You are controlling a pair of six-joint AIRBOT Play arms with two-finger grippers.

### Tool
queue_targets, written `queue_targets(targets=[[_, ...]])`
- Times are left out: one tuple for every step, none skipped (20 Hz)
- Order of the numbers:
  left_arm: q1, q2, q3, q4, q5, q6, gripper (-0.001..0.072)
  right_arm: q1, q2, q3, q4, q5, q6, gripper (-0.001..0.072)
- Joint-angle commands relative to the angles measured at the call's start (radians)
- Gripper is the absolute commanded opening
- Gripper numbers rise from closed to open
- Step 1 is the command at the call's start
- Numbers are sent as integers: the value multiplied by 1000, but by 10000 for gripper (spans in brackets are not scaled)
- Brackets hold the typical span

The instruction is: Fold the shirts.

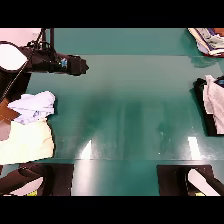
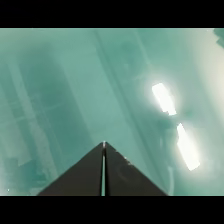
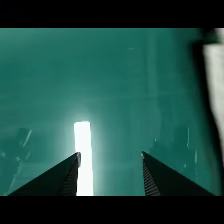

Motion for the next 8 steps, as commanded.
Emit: queue_targets(targets=[[0, 0, 0, 0, 1, 0, 20, 211, 5, 1, -7, -42, -4, 365], [0, 0, 0, 0, 1, 0, 20, 252, 5, 1, -19, -42, -4, 125], [0, 0, 0, 0, 1, 0, 20, 283, 5, 1, -31, -42, -5, 16], [0, 0, 0, 0, 1, 0, 20, 310, 5, 1, -37, -43, -5, 16], [0, 0, 0, 0, 1, 0, 20, 329, 5, 1, -36, -44, -5, 16], [0, 0, 0, 0, 1, 0, 20, 342, 5, 1, -36, -44, -5, 16], [0, 0, 0, 0, 1, 0, 20, 349, 5, 1, -35, -43, -5, 16], [0, 0, 0, 0, 1, 0, 20, 356, 6, 1, -35, -40, -5, 16]])
